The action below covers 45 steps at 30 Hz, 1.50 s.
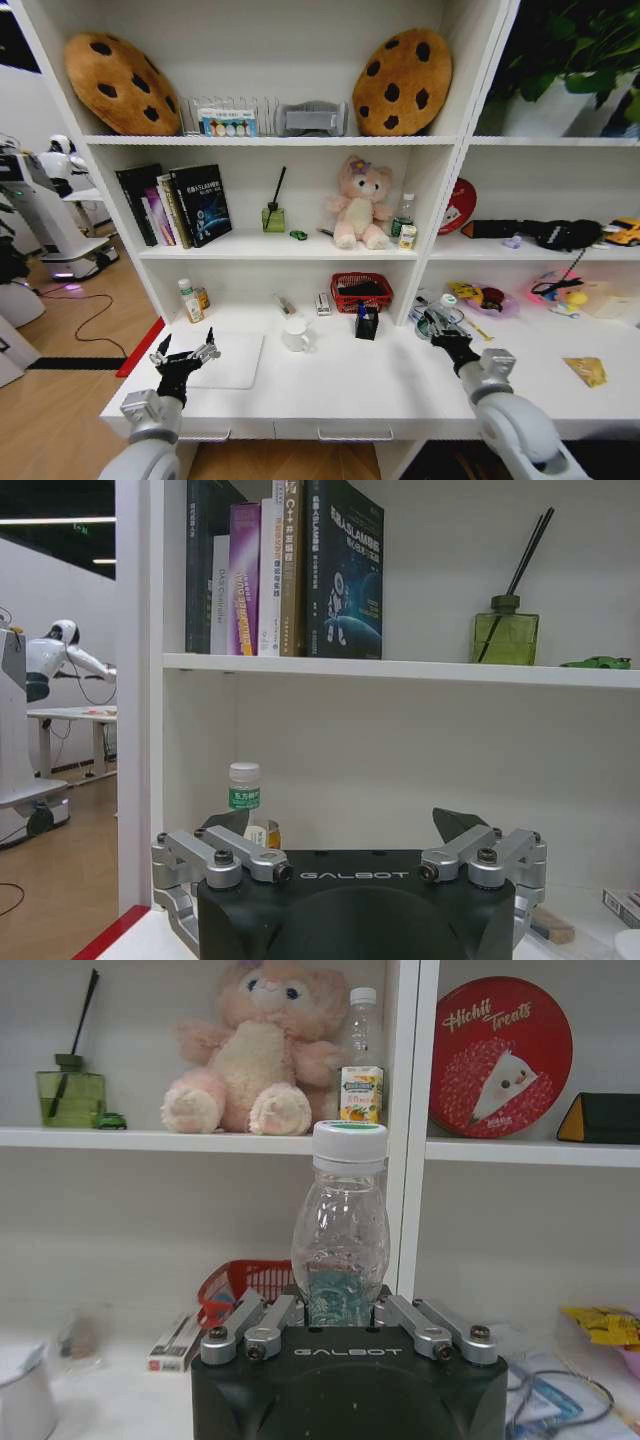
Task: Organize the objects on the table.
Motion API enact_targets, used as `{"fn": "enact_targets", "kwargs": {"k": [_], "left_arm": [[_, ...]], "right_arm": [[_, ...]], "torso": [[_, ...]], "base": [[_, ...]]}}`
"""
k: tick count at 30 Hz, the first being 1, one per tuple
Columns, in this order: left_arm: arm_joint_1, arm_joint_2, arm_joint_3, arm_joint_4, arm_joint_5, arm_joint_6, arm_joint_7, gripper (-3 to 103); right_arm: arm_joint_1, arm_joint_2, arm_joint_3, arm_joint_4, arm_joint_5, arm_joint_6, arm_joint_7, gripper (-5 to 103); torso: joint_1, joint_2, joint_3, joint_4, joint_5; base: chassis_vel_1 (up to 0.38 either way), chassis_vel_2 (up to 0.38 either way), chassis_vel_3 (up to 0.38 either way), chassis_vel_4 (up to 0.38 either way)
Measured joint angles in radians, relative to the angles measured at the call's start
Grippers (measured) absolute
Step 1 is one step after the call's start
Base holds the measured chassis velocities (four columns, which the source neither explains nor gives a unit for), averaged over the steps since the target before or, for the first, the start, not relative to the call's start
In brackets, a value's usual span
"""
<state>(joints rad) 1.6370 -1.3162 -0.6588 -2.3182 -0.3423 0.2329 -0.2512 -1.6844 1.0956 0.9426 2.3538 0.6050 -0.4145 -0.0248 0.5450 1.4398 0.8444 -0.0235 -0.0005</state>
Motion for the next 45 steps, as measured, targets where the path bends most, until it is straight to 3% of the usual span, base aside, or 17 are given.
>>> {"fn": "enact_targets", "kwargs": {"k": [3, 7, 12, 14, 15, 17, 23, 32, 45], "left_arm": [[0.000, 0.000, 0.000, 0.000, 0.000, 0.000, 0.000, 100], [0.000, 0.000, 0.000, 0.000, 0.000, 0.000, 0.000, 100], [0.000, 0.000, 0.000, 0.000, 0.000, 0.000, 0.000, 100], [0.000, 0.000, 0.000, 0.000, 0.000, 0.000, 0.000, 100], [0.000, 0.000, 0.000, 0.000, 0.000, 0.000, 0.000, 100], [0.000, 0.000, 0.000, 0.000, 0.000, 0.000, 0.000, 100], [0.000, 0.000, 0.000, 0.000, 0.000, 0.000, 0.000, 100], [0.000, 0.000, 0.000, 0.000, 0.000, 0.000, 0.000, 100], [0.000, 0.000, 0.000, 0.000, 0.000, 0.000, 0.000, 100]], "right_arm": [[-0.154, 0.128, 0.144, 0.103, -0.034, -0.035, -0.157, 25], [-0.202, 0.173, 0.166, 0.124, -0.074, -0.024, -0.201, 25], [-0.285, 0.181, 0.077, 0.063, -0.138, 0.060, -0.133, 25], [-0.300, 0.174, -0.005, -0.012, -0.231, 0.164, -0.104, 25], [-0.300, 0.174, -0.005, -0.012, -0.231, 0.164, -0.104, 25], [-0.294, 0.171, -0.050, -0.042, -0.321, 0.235, -0.104, 25], [-0.283, 0.160, -0.102, -0.003, -0.359, 0.226, -0.074, 25], [-0.211, 0.144, -0.151, 0.041, -0.375, 0.131, -0.017, 25], [-0.212, 0.148, -0.149, 0.001, -0.364, 0.145, 0.003, 25]], "torso": [[0.000, 0.000, 0.000, -0.0007, -0.0001], [0.000, 0.000, 0.000, 0.0000, 0.0006], [0.000, 0.000, 0.000, 0.0001, 0.0008], [0.000, 0.000, 0.000, 0.0001, 0.0008], [0.000, 0.000, 0.000, 0.0001, 0.0008], [0.000, 0.000, 0.000, 0.0000, 0.0007], [0.000, 0.000, 0.000, 0.0002, 0.0001], [0.000, 0.000, 0.000, 0.0002, 0.0004], [0.000, 0.000, 0.000, 0.0000, 0.0006]], "base": [[0.000, 0.000, 0.000, 0.000], [0.000, 0.000, 0.000, 0.000], [0.000, 0.000, 0.000, 0.000], [0.000, 0.000, 0.000, 0.000], [0.000, 0.000, 0.000, 0.000], [0.000, 0.000, 0.000, 0.000], [0.000, 0.000, 0.000, 0.000], [0.000, 0.000, 0.000, 0.000], [0.085, -0.101, -0.108, 0.103]]}}
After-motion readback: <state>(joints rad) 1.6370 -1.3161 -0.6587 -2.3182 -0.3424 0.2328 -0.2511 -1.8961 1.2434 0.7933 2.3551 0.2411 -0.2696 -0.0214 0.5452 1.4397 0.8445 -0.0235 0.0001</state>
